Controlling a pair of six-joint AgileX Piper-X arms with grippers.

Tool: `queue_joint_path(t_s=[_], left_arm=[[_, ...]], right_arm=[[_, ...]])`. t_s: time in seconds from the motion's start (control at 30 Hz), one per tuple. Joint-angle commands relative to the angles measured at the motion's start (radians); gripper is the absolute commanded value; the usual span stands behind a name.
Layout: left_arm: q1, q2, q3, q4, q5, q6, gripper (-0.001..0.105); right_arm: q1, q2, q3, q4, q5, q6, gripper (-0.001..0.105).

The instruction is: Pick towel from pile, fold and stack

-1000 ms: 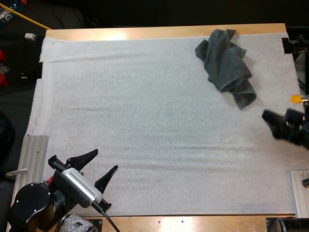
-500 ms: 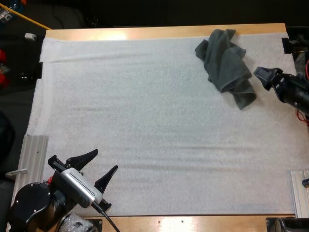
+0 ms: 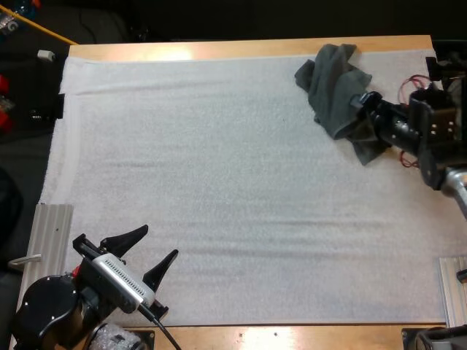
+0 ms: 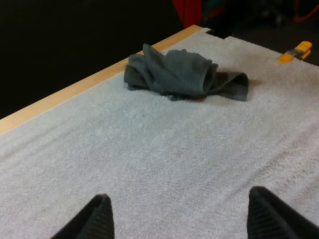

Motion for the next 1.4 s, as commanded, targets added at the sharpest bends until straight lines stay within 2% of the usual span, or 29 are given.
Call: queue_joint_path(t_s=[0.0,0.37,0.67,0.77,0.83,0.87,0.93,0.97,1.1,1.17,1.27,1.37], left_arm=[[-0.004,0.003,-0.005,-0.011,0.007,-0.014,0.055],[-0.004,0.003,-0.005,-0.011,0.007,-0.014,0.055],[-0.004,0.003,-0.005,-0.011,0.007,-0.027,0.055],[-0.004,0.003,-0.005,-0.011,0.007,-0.032,0.055],[-0.004,0.003,-0.005,-0.011,0.007,-0.031,0.055],[-0.004,0.003,-0.005,-0.011,0.007,-0.031,0.055],[-0.004,0.003,-0.005,-0.011,0.007,-0.031,0.055],[-0.004,0.003,-0.005,-0.011,0.007,-0.031,0.055],[-0.004,0.003,-0.005,-0.011,0.007,-0.031,0.055],[-0.004,0.003,-0.005,-0.011,0.007,-0.031,0.055],[-0.004,0.003,-0.005,-0.011,0.007,-0.031,0.055],[-0.004,0.003,-0.005,-0.011,0.007,-0.031,0.055]], right_arm=[[0.006,0.026,-0.014,-0.016,0.004,0.021,0.070],[0.023,0.259,-0.109,-0.046,0.004,0.041,0.070],[0.023,0.389,-0.153,-0.104,0.021,0.119,0.070],[0.023,0.411,-0.153,-0.140,0.022,0.124,0.058],[0.023,0.417,-0.153,-0.157,0.028,0.146,0.035],[0.023,0.418,-0.153,-0.159,0.032,0.146,0.028],[0.023,0.417,-0.153,-0.170,0.045,0.143,0.003],[0.023,0.417,-0.153,-0.170,0.049,0.143,0.000],[0.023,0.413,-0.153,-0.178,0.031,0.138,0.000],[0.025,0.401,-0.153,-0.176,0.007,0.099,0.000],[0.040,0.348,-0.153,-0.164,0.012,-0.044,0.000],[0.054,0.270,-0.153,-0.134,0.064,-0.172,0.000]])
